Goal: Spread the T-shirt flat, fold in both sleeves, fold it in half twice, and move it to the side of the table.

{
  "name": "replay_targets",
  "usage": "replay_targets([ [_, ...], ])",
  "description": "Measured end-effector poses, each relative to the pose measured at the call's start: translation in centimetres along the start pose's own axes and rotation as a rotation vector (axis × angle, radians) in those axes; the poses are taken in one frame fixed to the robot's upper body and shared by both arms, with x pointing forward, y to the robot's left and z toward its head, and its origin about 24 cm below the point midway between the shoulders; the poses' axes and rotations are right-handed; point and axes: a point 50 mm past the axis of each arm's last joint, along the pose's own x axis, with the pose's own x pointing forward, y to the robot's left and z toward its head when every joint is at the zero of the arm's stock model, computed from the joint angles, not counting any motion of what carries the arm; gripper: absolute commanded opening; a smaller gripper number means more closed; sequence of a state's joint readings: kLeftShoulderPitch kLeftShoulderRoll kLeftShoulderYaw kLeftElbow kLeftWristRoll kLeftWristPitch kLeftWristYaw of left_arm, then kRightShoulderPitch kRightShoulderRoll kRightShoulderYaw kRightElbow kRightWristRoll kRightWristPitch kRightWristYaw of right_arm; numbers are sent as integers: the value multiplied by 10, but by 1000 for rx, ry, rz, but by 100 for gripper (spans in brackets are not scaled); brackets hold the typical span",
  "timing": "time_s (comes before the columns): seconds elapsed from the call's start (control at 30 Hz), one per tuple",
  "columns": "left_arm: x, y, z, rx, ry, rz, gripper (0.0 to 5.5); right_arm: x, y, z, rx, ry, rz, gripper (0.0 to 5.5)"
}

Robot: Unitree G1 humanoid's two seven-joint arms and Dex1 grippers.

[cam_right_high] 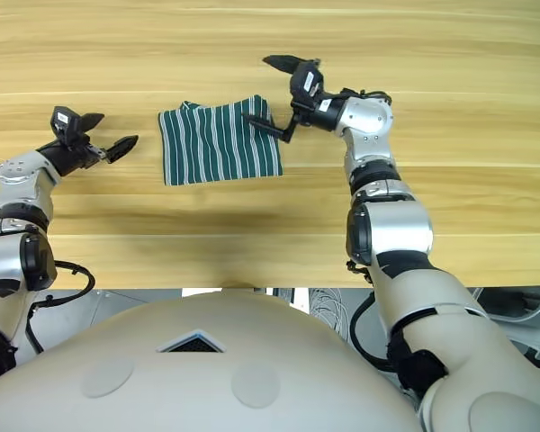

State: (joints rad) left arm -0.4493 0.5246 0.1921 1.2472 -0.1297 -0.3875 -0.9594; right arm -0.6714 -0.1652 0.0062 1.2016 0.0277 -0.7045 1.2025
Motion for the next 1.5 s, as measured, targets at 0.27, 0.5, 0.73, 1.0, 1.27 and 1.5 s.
replay_targets([
  [0.27,2,2,42,42,-392,73,539,47,28,-4,19,101,240,540],
  [0.5,-4,-15,57,64,-564,35,539,56,39,-25,174,316,266,540],
  [0.73,-4,-24,59,38,-584,13,539,49,38,-44,318,522,143,540],
  [1.0,-2,-26,57,8,-582,25,539,27,16,-50,425,543,-147,540],
  [1.27,-9,-34,61,23,-645,41,539,-69,-12,-76,591,539,-860,540],
  [1.5,-8,-44,63,14,-710,82,539,-145,-5,-90,618,609,-1312,540],
])
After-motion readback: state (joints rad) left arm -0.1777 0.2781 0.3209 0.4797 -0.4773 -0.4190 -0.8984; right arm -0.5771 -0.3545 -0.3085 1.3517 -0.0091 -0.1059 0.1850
